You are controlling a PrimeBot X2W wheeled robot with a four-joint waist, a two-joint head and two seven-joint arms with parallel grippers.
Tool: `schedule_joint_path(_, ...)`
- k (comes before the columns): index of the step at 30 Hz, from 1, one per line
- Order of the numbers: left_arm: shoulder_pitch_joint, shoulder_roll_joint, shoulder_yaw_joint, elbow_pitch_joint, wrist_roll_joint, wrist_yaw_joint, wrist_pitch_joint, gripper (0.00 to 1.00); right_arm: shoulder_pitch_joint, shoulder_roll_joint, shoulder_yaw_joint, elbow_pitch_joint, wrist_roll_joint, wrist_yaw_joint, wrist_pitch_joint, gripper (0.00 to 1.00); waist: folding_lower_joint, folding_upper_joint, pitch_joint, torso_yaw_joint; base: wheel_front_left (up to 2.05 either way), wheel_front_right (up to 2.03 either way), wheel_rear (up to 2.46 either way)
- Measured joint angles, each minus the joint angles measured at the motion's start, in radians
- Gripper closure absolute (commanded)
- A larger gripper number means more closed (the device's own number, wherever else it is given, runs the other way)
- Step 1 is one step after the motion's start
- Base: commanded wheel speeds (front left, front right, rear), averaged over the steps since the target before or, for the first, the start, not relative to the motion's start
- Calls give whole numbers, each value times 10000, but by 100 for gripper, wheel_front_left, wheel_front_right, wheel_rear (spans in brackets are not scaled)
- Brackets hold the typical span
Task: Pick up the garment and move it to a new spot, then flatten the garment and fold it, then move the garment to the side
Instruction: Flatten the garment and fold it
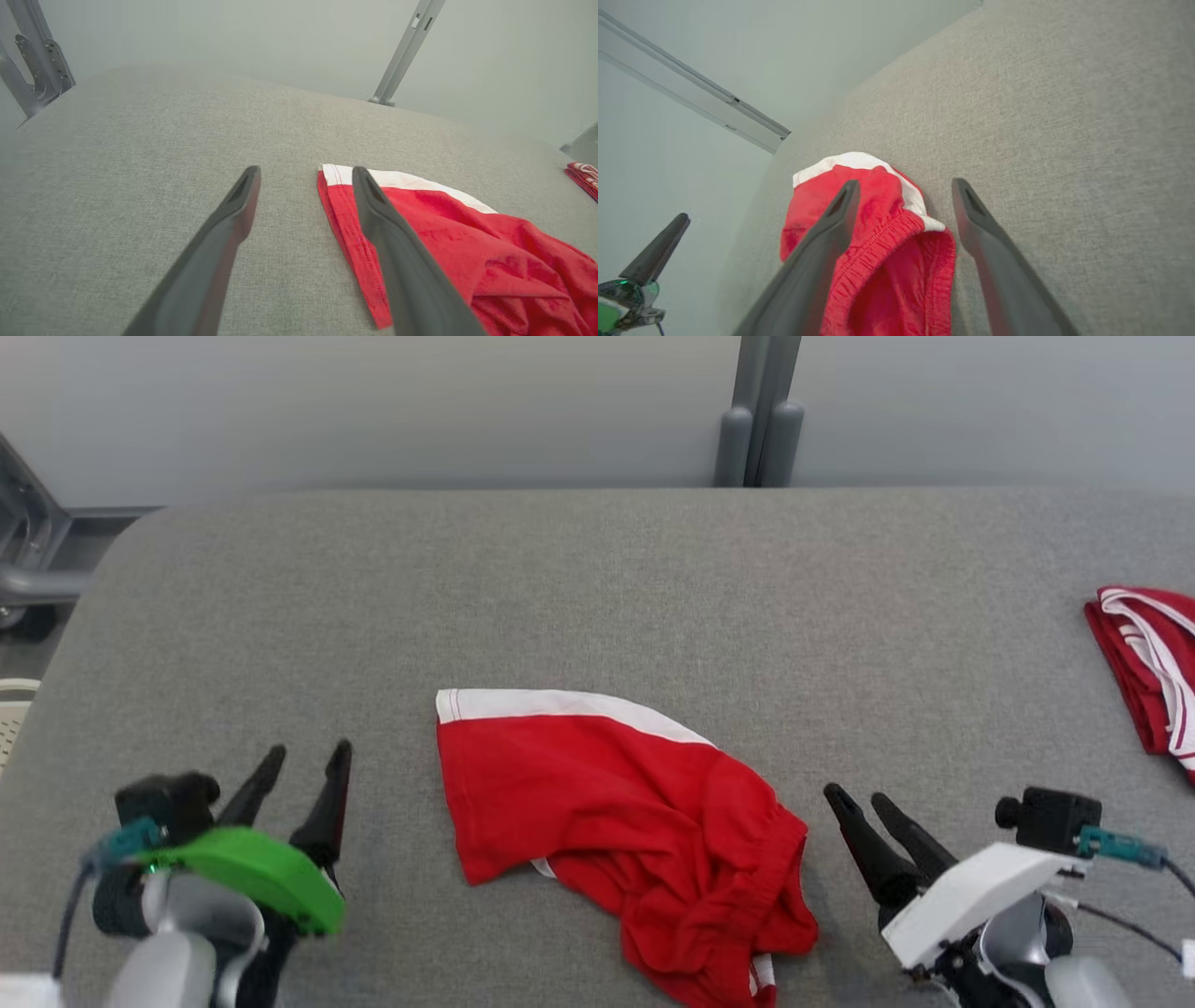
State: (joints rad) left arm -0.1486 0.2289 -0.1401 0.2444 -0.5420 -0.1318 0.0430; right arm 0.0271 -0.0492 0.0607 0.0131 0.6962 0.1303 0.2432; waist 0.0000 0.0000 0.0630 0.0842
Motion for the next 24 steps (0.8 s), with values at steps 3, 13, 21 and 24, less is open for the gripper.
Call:
schedule_joint_path(3, -1267, 470, -84, -163, -470, 54, 1990, 0, -505, -232, -186, -1091, 73, 0, 2098, 0, 0, 0, 537, -61, 0, 0, 0)
schedule_joint_path(13, -4182, 1198, -161, -479, -1931, 688, 7049, 0, -1713, -1279, -625, -3568, -153, 0, 7116, 0, 1, 0, 2138, -394, 0, 0, 0)
schedule_joint_path(21, -5548, 1549, -616, 0, -2054, 1016, 9125, 0, -2214, -1923, -393, -4176, -186, 0, 9260, 5, 1, 0, 3230, -785, 0, 0, 0)
schedule_joint_path(24, -5760, 1588, -842, 184, -2059, 961, 9545, 0, -2268, -1873, -192, -4125, -128, 0, 9480, 4, 1, 0, 3567, -904, 0, 0, 0)
